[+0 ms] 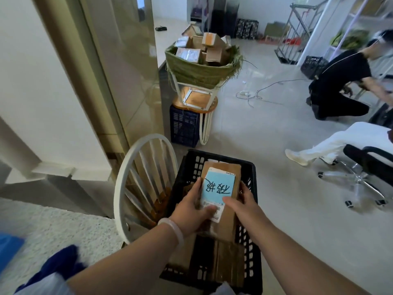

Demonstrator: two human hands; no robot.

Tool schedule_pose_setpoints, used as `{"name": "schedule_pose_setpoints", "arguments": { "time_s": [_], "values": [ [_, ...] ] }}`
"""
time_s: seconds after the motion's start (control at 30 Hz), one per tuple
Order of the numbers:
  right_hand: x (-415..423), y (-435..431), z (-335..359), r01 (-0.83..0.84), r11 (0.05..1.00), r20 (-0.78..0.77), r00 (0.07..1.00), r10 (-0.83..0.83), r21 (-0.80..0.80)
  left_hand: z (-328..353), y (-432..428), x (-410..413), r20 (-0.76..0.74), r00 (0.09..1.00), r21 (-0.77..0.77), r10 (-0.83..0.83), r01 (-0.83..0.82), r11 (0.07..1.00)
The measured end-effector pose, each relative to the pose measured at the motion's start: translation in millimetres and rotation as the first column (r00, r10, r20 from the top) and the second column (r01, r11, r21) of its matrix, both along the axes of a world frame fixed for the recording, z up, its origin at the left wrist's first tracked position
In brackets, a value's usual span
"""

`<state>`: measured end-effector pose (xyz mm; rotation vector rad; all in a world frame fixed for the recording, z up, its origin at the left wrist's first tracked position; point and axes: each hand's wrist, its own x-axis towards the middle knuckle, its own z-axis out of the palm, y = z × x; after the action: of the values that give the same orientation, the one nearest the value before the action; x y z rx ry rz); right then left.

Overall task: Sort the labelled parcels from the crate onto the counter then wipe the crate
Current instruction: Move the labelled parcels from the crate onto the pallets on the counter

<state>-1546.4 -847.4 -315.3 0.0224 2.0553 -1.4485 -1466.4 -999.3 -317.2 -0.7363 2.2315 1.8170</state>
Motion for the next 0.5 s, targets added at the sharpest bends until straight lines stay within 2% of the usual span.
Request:
{"name": "schedule_pose_setpoints", "arguments": {
  "time_s": [0.1, 0.23, 0.33, 0.4, 0.5],
  "values": [
    [-5, -9, 5, 0.017, 1.000, -0.038, 0.999, -0.017, 0.010, 13, -3, 2, -0.050, 0.999, -0.031, -0.007, 0.006, 0.999],
    [-9, -16, 8, 0.072, 0.996, 0.005, 0.997, -0.072, -0.057, 25, -15, 3, -0.067, 0.995, 0.031, 0.069, -0.067, 0.997],
    [-7, -22, 10, 0.060, 0.993, 0.055, 0.997, -0.055, -0.097, 27, -26, 7, -0.017, 0.997, 0.095, 0.076, -0.074, 0.993],
    [-7, -25, 15, 0.020, 0.998, 0.021, 1.000, -0.019, -0.060, 28, -31, 10, -0.002, 0.999, 0.075, 0.043, -0.043, 0.996],
    [-16, -24, 25, 0.010, 0.999, -0.107, 0.994, -0.005, 0.043, 31, -42, 14, 0.007, 0.999, -0.005, -0.034, 0.034, 0.999]
  ]
}}
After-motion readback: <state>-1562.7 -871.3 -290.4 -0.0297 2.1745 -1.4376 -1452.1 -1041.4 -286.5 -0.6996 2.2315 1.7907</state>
